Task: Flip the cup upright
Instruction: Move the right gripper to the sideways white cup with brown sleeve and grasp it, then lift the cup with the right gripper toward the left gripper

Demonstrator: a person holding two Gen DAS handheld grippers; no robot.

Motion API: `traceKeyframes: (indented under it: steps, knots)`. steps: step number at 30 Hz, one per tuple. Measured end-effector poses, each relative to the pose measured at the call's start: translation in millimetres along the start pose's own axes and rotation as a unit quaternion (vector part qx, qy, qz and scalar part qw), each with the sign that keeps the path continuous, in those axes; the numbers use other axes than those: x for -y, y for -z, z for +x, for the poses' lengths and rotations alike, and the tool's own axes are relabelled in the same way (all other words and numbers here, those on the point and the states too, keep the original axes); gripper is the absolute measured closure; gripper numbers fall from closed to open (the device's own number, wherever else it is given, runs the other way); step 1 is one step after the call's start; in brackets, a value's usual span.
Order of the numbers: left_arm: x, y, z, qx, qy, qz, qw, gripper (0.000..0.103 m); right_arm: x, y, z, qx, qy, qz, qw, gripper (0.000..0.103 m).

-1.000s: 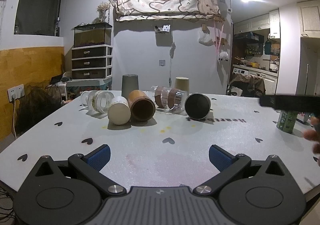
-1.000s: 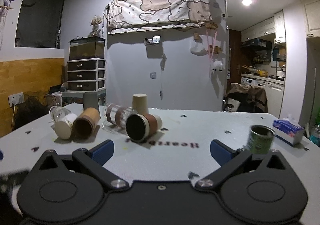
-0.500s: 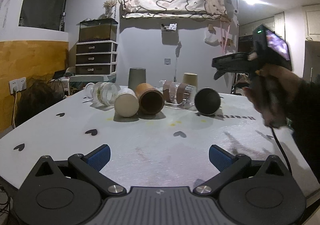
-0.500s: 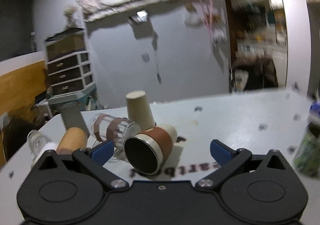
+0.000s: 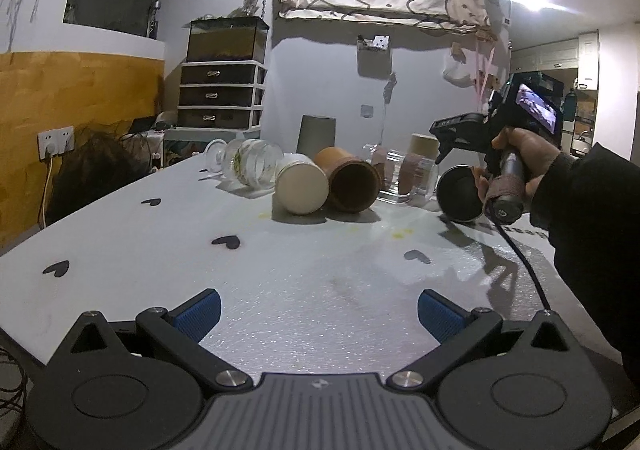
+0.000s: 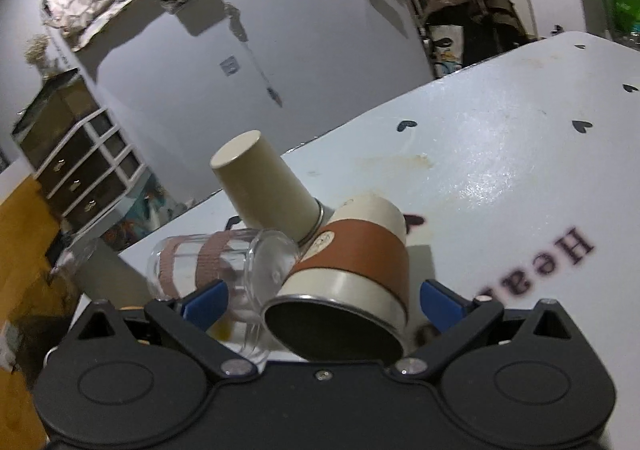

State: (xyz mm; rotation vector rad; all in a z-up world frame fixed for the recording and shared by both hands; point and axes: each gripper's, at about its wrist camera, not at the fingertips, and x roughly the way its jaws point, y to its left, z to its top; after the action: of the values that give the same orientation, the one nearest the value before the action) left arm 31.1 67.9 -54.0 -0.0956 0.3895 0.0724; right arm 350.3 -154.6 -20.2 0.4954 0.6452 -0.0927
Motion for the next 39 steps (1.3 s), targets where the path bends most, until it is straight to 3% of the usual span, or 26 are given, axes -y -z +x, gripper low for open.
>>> traceKeyframes:
  steps: [3,5,11,17,30,39]
  knots:
    - [-2.1,0.1,2.0,-0.003,0.0,-0.002,1.0,0.0,-5.8,1.0,9.6,-0.002,0.023,-0.008,1.0,0.003]
    - [-3.7,0.1,2.5,-0.005,-0.001,-0.006,1.0,0.0,-4.3,4.3,14.4,-0.011,0.035,-0.008,0.999,0.016]
    - [-1.0,-0.8,1.1,-0.003,-0.001,-0.007,1.0,0.0,3.3,9.9,0.8,-0.021,0.013,-0.05,0.998,0.017]
    - [7.5,-1.6,-4.8,0.0,-0.002,-0.002,1.0,0.0,17.4,29.6,-36.6,-0.058,-0.051,-0.116,0.99,0.017]
    - [27.3,-13.3,-12.9,0.01,0.017,0.0,0.9998,0.0,76.2,95.8,-153.8,-0.123,-0.183,-0.224,0.949,0.017]
    - [70.5,-45.0,29.9,-0.021,0.097,0.021,0.9949,0.0,106.3,129.8,-214.6,-0.124,-0.239,-0.323,0.907,0.016]
